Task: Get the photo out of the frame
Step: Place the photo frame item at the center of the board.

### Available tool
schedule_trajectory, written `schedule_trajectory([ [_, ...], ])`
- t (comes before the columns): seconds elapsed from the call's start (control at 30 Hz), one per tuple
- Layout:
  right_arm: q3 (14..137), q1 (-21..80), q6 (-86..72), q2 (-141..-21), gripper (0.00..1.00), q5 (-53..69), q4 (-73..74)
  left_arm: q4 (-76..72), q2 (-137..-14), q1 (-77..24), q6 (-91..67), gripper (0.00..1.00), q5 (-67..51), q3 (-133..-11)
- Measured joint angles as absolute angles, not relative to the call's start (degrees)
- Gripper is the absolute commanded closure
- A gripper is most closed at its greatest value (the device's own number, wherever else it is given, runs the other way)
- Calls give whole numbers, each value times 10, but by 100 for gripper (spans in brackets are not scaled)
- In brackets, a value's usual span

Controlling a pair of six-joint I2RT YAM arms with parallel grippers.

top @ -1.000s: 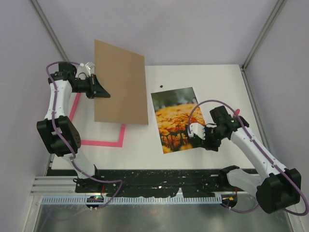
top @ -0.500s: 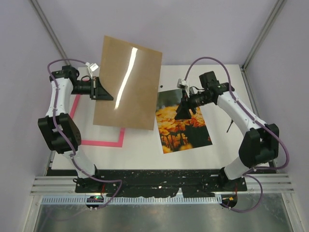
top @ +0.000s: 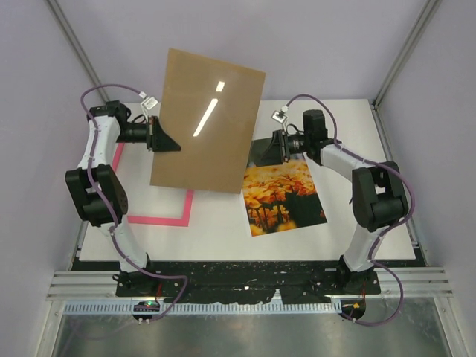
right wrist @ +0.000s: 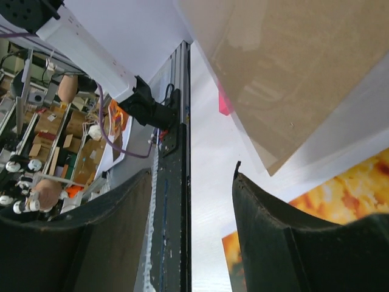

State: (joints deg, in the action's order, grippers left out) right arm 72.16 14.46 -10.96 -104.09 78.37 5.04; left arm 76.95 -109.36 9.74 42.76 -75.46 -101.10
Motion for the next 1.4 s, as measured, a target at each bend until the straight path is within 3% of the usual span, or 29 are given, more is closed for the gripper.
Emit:
schedule_trajectory([
  [0.27,632,124,-612,-1106,34,809,-550,770,-1091,93,439,100,-777,-999],
  [0.4,632,127,-729,-1150,33,807,-657,771,-1086,93,439,100,-777,-987],
  [0.57,631,130,-738,-1159,32,804,-704,771,-1082,93,438,100,-777,-985],
  [0.7,633,135,-645,-1157,31,794,-662,770,-1079,93,437,100,-779,-976],
  [0.87,671,147,-439,-1138,31,762,-446,769,-1076,99,435,100,-777,-956],
  [1.2,708,171,-160,-1090,31,681,-166,770,-1062,126,430,100,-777,-946],
  [1.4,708,176,-93,-1074,31,659,-114,770,-1059,133,425,100,-781,-942],
])
